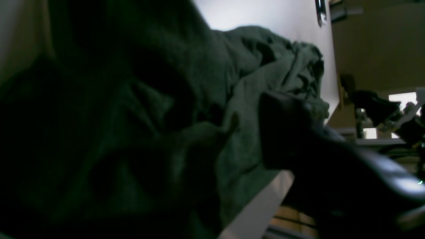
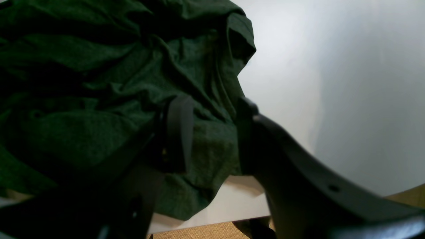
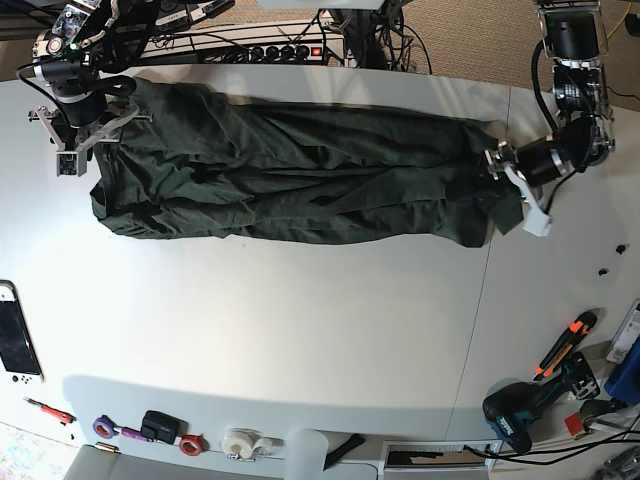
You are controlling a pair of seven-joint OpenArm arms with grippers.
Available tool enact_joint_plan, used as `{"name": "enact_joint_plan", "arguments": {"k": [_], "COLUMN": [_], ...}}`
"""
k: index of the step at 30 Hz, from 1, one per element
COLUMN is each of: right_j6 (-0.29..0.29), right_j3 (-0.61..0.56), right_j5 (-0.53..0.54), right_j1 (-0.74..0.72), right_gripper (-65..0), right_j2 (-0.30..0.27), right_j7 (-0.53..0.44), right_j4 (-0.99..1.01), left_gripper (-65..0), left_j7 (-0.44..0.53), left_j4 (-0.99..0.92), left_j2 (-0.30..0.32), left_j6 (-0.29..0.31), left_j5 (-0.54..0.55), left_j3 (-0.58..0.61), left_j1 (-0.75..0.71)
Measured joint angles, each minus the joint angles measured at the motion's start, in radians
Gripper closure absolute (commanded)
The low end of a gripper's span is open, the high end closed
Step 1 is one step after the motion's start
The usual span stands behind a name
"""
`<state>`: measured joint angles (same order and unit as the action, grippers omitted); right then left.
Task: Layout the t-shirt on the table in an organized manner, then fold the t-shirt properly
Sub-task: 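Grasp the shirt's end with the left gripper and fold it toward the collar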
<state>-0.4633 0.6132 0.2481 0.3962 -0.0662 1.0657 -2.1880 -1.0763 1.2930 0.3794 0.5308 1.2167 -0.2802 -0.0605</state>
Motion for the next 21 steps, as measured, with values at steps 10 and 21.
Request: {"name": "enact_joint_plan", "arguments": {"k": [10, 21], "right_j6": [0.000, 0.059], "right_j3": [0.000, 0.000], "right_j5": [0.000, -0.085], "right_j1": [0.000, 0.000], "right_gripper": [-22.1, -22.1], "right_j2": [0.000, 0.000], "right_j7": [0.000, -0.079], "right_j4": [0.000, 0.000], "left_gripper": [0.0, 0.0], "left_j7": [-0.023, -0.154], "left_j4": [-0.003, 0.040], "left_j2": [0.000, -0.099], "left_j6": [0.028, 0.152], "left_j5": [0.034, 0.230], "left_j3": [-0.008, -0.009], "left_j1": [0.006, -0.001]}}
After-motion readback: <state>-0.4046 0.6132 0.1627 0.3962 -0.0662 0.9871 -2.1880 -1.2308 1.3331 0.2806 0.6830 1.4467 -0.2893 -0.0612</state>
